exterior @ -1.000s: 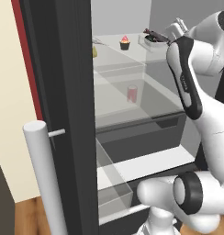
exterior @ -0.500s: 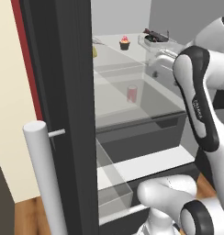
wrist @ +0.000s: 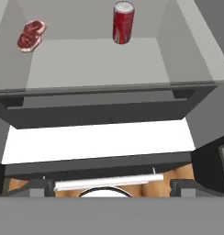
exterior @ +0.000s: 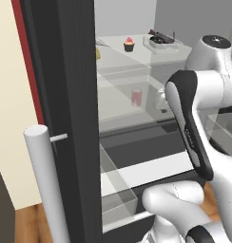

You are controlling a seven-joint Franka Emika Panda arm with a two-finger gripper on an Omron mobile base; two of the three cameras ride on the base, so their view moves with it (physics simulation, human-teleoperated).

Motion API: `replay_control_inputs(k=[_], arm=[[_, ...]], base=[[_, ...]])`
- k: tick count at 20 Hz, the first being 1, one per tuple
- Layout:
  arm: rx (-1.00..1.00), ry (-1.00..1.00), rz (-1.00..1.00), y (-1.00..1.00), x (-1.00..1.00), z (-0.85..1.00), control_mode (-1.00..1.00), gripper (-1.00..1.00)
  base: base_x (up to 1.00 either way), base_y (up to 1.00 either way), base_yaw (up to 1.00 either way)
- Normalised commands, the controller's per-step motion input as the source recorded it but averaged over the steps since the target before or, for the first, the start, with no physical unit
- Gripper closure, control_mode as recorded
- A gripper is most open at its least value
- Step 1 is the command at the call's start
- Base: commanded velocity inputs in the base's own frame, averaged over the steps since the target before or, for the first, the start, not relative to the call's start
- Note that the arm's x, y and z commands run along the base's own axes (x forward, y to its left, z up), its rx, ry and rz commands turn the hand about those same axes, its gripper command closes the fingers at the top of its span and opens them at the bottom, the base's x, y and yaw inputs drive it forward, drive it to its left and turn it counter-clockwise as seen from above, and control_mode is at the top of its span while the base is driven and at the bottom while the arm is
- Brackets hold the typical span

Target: Place the tupperware on the top shelf of the fridge. Make space for the tupperware among the existing items by rearranging them on the shelves if needed. Close the fridge door when finished.

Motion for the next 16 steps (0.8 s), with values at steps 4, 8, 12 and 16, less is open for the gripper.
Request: replay_control_inputs(k=[4, 8, 12, 16], arm=[[-0.10, 0.00, 0.23, 0.00, -0.31, -0.38, -1.00, -1.00], [-0.06, 0.03, 0.08, 0.00, -0.09, -0.17, -1.00, -1.00], [0.00, 0.00, 0.00, 0.00, 0.00, 0.00, -1.00, -1.00], [0.00, 0.00, 0.00, 0.00, 0.00, 0.00, 1.00, -1.00]], base=[[0.00, 0.00, 0.00], [0.00, 0.00, 0.00], [0.00, 0.00, 0.00], [-0.17, -0.03, 0.05]])
